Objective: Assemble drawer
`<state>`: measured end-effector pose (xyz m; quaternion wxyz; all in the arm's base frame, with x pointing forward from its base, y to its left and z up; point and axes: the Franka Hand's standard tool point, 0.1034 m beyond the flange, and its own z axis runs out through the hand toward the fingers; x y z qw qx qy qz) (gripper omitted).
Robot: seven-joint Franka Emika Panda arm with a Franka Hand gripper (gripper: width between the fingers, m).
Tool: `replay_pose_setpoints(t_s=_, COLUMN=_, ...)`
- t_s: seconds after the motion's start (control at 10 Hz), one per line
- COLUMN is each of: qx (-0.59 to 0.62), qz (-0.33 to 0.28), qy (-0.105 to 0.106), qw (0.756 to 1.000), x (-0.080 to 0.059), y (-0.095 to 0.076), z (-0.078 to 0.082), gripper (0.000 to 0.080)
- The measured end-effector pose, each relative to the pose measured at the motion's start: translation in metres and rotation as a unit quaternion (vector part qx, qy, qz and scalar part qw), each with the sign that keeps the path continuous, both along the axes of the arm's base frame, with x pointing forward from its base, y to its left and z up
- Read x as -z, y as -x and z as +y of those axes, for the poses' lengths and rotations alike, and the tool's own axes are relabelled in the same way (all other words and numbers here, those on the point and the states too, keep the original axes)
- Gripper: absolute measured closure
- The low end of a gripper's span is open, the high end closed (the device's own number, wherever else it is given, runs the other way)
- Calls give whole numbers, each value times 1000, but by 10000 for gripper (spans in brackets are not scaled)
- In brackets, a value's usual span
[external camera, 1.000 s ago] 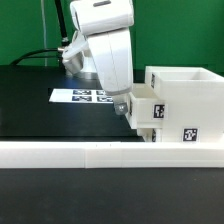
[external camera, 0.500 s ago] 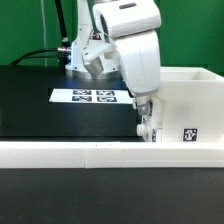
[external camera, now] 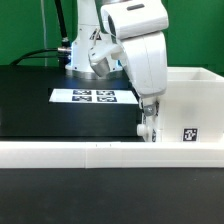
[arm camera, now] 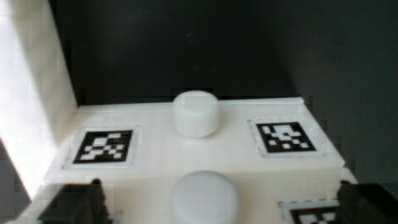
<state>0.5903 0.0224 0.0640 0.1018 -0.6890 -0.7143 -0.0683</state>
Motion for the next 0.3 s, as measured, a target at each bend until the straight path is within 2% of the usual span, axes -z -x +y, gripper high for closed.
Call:
replay_pose_setpoints(t_s=0.2, qx=8, qz=-3, qy=5, qw=1000, x=-2, y=1, z=-33, gripper=151)
replay_pose_setpoints(t_s=0.3, qx=19, qz=-21, qy=9, qw=1000, x=-6, y=0, z=-41, gripper=151)
